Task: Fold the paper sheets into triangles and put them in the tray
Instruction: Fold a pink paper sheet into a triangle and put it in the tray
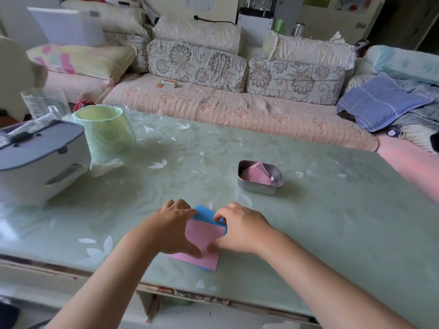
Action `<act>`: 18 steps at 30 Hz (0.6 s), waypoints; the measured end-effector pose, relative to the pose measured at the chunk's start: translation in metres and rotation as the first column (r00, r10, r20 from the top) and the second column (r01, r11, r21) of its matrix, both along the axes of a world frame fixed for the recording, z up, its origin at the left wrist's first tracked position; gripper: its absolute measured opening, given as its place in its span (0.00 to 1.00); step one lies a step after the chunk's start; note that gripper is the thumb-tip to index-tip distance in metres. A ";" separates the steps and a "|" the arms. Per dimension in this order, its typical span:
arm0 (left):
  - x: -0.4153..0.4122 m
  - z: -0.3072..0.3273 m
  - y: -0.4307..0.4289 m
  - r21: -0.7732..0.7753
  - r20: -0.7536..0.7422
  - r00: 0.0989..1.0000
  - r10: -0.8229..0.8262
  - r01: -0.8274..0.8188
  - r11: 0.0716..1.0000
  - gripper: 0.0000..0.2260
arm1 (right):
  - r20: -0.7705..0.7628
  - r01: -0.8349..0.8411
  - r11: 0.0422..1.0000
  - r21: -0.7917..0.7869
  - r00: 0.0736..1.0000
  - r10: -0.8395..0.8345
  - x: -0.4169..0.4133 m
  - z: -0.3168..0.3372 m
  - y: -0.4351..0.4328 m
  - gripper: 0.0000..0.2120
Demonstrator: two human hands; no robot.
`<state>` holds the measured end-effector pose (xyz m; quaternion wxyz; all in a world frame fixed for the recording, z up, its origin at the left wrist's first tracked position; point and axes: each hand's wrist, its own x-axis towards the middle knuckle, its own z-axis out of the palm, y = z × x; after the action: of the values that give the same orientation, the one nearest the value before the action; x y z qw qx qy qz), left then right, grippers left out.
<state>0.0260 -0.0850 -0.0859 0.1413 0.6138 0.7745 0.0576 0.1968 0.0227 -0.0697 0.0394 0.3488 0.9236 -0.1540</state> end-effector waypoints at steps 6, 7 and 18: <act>0.001 0.001 -0.002 0.029 0.040 0.999 0.011 -0.012 1.000 0.41 | -0.039 0.095 0.983 -0.160 0.994 -0.102 -0.006 -0.004 -0.004 0.22; 0.001 0.001 -0.001 0.027 0.039 0.999 0.014 -0.016 1.000 0.40 | -0.059 0.109 0.974 -0.198 0.991 -0.123 -0.006 -0.006 -0.004 0.20; -0.002 0.007 0.020 0.140 0.146 0.984 0.105 -0.125 0.982 0.30 | -0.412 0.235 0.899 -0.369 0.826 -0.385 0.000 -0.007 0.011 0.07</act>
<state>0.0235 -0.0654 -0.0786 0.1450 0.5713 0.7907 0.1656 0.1972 0.0337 -0.0768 -0.1609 0.4369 0.7999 -0.3787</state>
